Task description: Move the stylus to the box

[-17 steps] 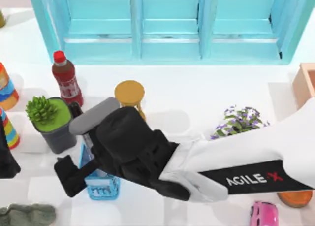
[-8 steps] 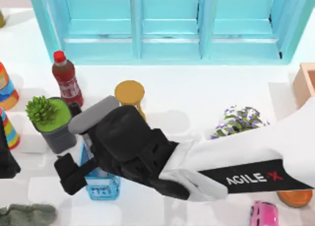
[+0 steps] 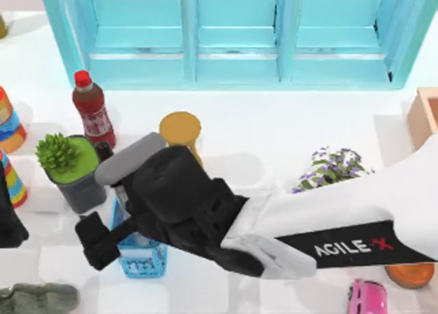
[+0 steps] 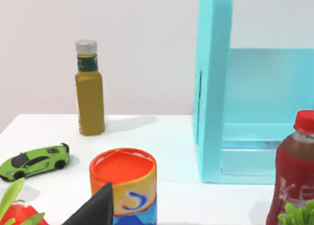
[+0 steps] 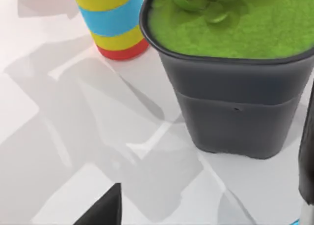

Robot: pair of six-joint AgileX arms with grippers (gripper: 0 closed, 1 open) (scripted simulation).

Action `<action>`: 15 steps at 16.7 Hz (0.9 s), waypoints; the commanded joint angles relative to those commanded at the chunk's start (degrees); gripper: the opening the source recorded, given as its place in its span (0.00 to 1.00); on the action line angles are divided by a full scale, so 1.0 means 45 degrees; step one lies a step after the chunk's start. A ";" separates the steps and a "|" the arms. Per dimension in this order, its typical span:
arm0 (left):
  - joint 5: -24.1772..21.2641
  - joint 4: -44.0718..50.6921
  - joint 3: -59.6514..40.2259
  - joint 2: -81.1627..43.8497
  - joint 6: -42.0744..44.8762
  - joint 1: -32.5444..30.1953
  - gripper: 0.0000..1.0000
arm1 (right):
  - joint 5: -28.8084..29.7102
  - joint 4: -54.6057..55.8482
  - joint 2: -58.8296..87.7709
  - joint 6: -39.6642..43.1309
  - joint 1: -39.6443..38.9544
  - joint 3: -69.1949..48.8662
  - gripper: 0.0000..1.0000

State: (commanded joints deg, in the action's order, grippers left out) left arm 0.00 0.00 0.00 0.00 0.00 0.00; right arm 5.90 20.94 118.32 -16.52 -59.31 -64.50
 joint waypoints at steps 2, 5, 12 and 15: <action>0.0000 0.0000 0.0000 0.0000 0.0000 0.0000 1.00 | 0.0000 0.0000 0.0000 0.0000 0.0000 0.0000 0.00; 0.0000 0.0000 0.0000 0.0000 0.0000 0.0000 1.00 | -0.0051 -0.0025 -0.0070 -0.0007 -0.0025 -0.0030 0.00; 0.0000 0.0000 0.0000 0.0000 0.0000 0.0000 1.00 | -0.1313 -0.3027 -0.3396 0.0827 0.1417 0.0909 0.00; 0.0000 0.0000 0.0000 0.0000 0.0000 0.0000 1.00 | -0.1940 -0.4624 -0.6149 0.1136 0.1964 0.1201 0.00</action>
State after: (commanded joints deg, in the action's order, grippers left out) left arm 0.00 0.00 0.00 0.00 0.00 0.00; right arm -2.83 0.13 90.65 -11.41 -50.47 -59.10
